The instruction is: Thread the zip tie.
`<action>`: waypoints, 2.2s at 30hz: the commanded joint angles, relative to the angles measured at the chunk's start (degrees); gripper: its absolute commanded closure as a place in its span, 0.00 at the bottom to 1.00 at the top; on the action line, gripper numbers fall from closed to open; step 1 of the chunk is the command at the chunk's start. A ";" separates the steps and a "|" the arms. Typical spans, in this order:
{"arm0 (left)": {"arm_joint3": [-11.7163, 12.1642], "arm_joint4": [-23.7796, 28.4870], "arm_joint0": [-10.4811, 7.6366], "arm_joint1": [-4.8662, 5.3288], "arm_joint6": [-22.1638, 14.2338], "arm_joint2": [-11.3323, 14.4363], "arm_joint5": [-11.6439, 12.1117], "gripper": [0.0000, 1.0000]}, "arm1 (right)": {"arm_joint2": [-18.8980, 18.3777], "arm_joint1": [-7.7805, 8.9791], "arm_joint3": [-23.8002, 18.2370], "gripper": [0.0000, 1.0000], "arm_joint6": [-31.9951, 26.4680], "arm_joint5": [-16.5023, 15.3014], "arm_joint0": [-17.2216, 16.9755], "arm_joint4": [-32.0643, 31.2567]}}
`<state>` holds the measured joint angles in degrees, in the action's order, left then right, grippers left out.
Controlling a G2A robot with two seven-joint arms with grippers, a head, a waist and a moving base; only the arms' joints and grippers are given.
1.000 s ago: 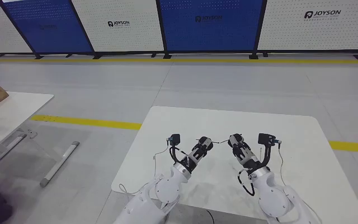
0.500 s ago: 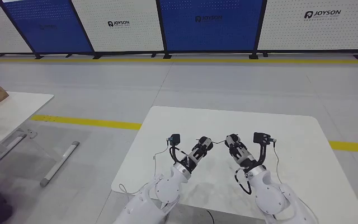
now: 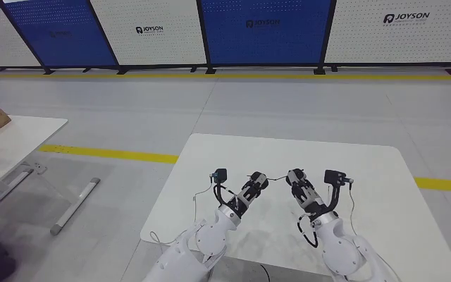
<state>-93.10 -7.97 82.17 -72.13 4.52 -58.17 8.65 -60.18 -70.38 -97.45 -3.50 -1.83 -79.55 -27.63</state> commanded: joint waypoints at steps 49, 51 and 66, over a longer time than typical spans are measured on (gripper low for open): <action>0.00 0.00 0.00 0.00 0.00 0.00 0.00 1.00 | -0.13 -2.15 1.49 1.00 -1.50 -0.64 0.41 -2.00; 0.00 0.00 0.00 0.00 0.00 0.00 0.00 1.00 | -0.30 -2.24 1.20 1.00 -0.60 -1.19 0.16 -1.82; 0.00 0.00 0.00 0.00 0.00 0.00 0.00 1.00 | -1.22 -2.50 0.79 1.00 1.09 -0.49 -1.14 -5.69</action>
<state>-93.10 -7.97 82.17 -72.13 4.52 -58.17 8.65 -61.40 -72.85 -96.63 -2.36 -2.32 -80.63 -33.24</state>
